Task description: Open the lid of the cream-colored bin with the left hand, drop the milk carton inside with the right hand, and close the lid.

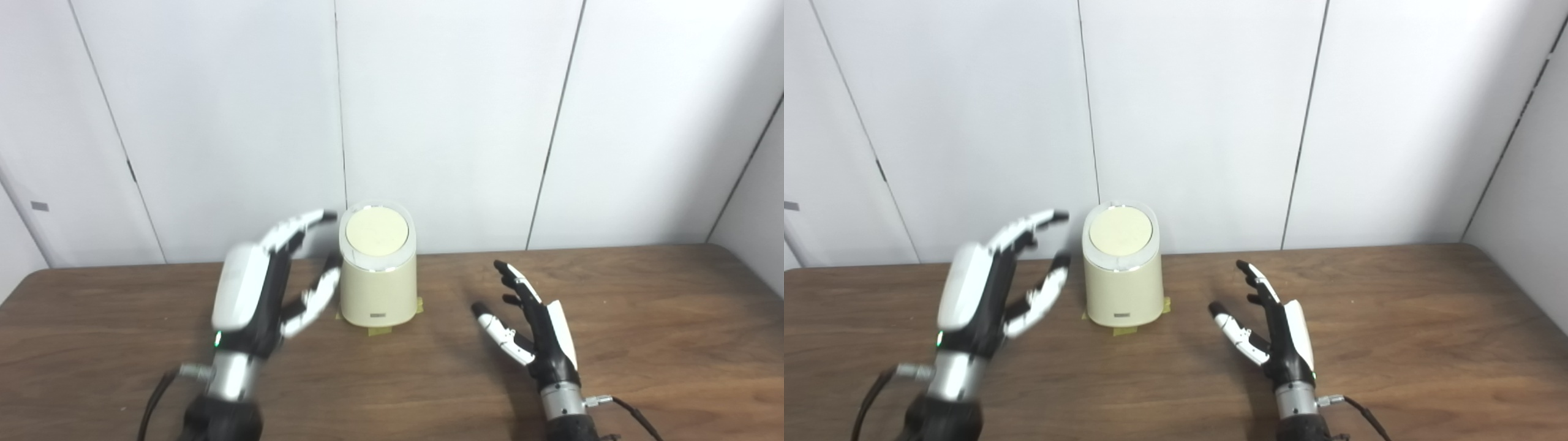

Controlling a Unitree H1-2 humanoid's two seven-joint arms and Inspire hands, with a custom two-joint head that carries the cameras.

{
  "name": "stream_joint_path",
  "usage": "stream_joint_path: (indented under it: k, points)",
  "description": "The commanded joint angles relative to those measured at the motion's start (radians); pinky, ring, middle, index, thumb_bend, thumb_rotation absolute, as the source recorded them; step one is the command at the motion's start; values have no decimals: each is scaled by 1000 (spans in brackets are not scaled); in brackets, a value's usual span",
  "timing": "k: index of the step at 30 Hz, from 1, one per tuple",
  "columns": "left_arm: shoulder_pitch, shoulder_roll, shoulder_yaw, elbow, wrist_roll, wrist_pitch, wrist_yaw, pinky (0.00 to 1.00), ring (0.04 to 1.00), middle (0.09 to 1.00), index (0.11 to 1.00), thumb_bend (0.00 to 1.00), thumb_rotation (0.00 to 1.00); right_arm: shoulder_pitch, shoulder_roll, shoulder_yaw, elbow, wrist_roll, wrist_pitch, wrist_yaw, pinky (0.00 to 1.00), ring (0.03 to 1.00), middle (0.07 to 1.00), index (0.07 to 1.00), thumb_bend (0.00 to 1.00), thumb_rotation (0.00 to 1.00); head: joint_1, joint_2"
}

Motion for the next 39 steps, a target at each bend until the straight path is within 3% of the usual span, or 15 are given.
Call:
stream_joint_path:
  k: [1, 3, 5, 10, 16, 19, 23, 28, 34, 39]
  points:
    - [-16, -7, 26, 30, -4, -86, 90, 630, 764, 790, 768, 210, 459, 28, 10, -8, 34, -32, -63, -59, 744, 818, 825, 825, 206, 639, 0, 2]
    - [3, -11, 44, 93, 0, -163, 160, 568, 721, 760, 746, 224, 265, 25, 14, -16, 41, -43, -93, -96, 695, 777, 789, 783, 238, 562, 1, 2]
    - [16, -18, 59, 139, -8, -208, 197, 539, 699, 747, 735, 233, 209, 25, 14, -19, 39, -47, -107, -113, 669, 758, 774, 758, 255, 513, 2, 1]
    - [41, -34, 80, 167, -115, -192, 145, 590, 736, 777, 762, 223, 307, 34, 15, -25, 27, -39, -121, -127, 633, 729, 746, 712, 275, 386, -3, 0]
    - [62, -59, 103, 199, -279, -188, 77, 654, 764, 783, 779, 196, 368, 52, 21, -45, 26, 12, -133, -109, 622, 707, 745, 719, 293, 437, -9, -2]
    - [64, -59, 110, 247, -279, -216, 84, 674, 782, 796, 785, 194, 414, 64, 18, -48, 15, 28, -122, -89, 632, 712, 753, 741, 298, 469, -9, 0]
    - [71, -58, 123, 291, -293, -205, 78, 669, 774, 794, 788, 208, 454, 73, 8, -47, 19, 18, -135, -91, 601, 692, 731, 737, 290, 427, -5, 4]
    - [78, -68, 141, 326, -350, -207, 65, 689, 785, 802, 786, 209, 327, 86, -2, -49, 13, 33, -115, -56, 632, 727, 756, 761, 269, 414, 10, 8]
    - [79, -74, 158, 349, -377, -225, 66, 695, 782, 798, 778, 214, 360, 75, -3, -60, 42, 54, -133, -39, 628, 725, 749, 751, 262, 283, 16, 7]
    - [74, -70, 151, 362, -358, -221, 68, 698, 786, 802, 786, 212, 388, 68, -4, -56, 49, 68, -133, -16, 635, 725, 751, 747, 271, 272, 14, 6]
